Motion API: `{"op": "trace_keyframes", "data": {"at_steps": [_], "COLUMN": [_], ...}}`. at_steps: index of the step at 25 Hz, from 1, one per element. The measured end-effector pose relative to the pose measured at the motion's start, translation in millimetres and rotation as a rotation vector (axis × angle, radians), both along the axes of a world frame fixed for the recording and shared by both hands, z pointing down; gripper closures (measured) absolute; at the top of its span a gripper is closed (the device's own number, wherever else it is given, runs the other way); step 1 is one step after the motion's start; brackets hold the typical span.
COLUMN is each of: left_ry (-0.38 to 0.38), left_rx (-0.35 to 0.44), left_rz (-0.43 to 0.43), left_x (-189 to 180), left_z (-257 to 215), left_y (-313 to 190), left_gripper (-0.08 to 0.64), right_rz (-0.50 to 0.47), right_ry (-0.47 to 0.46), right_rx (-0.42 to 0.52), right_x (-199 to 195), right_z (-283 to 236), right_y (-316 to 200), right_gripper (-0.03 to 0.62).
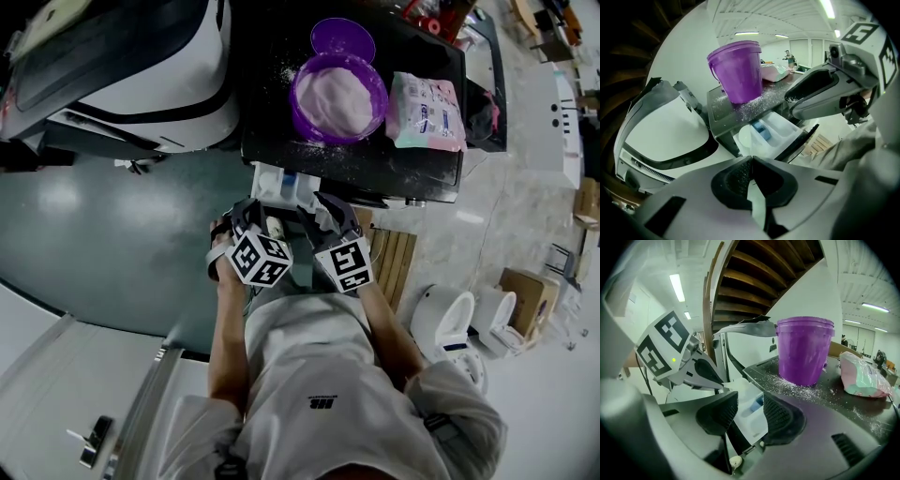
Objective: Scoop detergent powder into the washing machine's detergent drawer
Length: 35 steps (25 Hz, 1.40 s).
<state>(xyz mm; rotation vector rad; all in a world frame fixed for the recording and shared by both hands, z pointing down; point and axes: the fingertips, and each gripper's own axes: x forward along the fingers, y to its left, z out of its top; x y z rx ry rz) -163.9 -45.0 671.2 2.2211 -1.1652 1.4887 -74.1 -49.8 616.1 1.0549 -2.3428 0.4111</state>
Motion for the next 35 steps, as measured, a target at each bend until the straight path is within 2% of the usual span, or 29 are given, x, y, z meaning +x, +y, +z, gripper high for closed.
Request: {"op": "trace_keyframes", "data": {"at_steps": [7, 10, 13, 19, 23, 31, 35], "left_ry": [0.019, 0.053, 0.123, 0.271, 0.326, 0.4, 0.47], "left_rx": [0.008, 0.065, 0.138, 0.218, 0.268, 0.286, 0.276], "left_rz": [-0.01, -0.027, -0.034, -0.032, -0.006, 0.016, -0.018], "left_x": [0.2, 0.5, 4.6, 14.8, 21.6, 38.5, 45.5], "left_z": [0.9, -4.5, -16.9, -42.8, -57.8, -75.2, -84.7], "left_y": [0.4, -1.7, -5.2, -7.3, -6.0, -3.3, -4.2], "left_gripper": [0.545, 0.545, 0.545, 0.545, 0.544, 0.545, 0.545], "right_rz": [0.02, 0.03, 0.05, 0.074, 0.106, 0.171, 0.174], "right_ry": [0.003, 0.001, 0.0, 0.035, 0.04, 0.036, 0.026], "right_rx": [0.005, 0.016, 0.045, 0.109, 0.138, 0.162, 0.165], "right_x": [4.6, 7.1, 10.8, 21.6, 30.7, 52.1, 61.0], "right_z": [0.0, -1.9, -9.3, -25.2, -35.6, -51.1, -55.9], "right_y": [0.3, -0.6, -3.0, -6.6, -5.8, 1.4, 1.9], "right_gripper": [0.422, 0.423, 0.425, 0.445, 0.446, 0.446, 0.445]}}
